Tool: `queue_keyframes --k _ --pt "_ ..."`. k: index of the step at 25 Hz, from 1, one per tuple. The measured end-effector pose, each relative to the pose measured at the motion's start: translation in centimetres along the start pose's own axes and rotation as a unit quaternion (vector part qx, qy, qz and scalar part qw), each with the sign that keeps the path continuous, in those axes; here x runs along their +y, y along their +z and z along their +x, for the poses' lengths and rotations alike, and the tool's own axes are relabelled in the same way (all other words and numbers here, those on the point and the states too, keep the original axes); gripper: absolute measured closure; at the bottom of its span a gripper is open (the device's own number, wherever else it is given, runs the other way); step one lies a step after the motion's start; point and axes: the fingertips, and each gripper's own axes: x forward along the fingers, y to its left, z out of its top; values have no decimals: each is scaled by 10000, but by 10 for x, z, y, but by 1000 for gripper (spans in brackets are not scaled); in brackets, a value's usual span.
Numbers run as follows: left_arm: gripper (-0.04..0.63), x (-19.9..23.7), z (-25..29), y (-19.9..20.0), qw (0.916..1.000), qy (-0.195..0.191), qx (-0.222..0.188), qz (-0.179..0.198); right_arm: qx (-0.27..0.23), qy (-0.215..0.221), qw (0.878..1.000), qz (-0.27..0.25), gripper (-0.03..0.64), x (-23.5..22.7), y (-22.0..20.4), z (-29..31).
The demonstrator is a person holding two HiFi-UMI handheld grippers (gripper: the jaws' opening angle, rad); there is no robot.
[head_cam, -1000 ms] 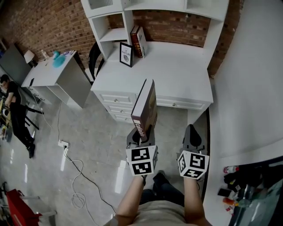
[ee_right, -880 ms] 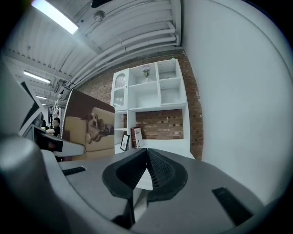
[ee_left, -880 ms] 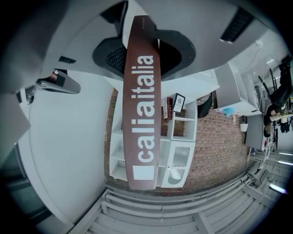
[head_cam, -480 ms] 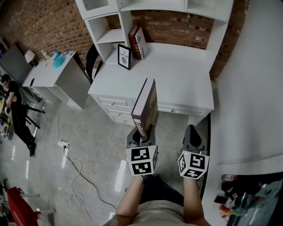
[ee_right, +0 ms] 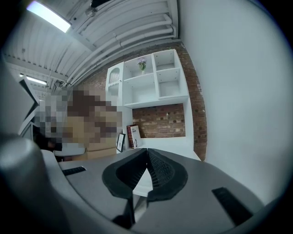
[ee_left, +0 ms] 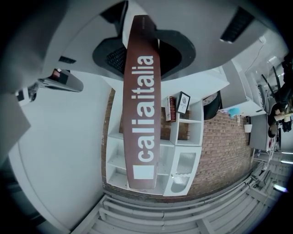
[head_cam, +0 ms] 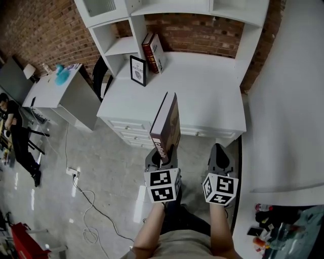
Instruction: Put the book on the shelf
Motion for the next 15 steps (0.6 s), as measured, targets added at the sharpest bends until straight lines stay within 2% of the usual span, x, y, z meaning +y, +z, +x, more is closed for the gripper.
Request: queue_keyframes --k 15 --pt "446 53 96 52 9999 -132 -51 -57 -22 -127 9999 -85 600 13 30 113"
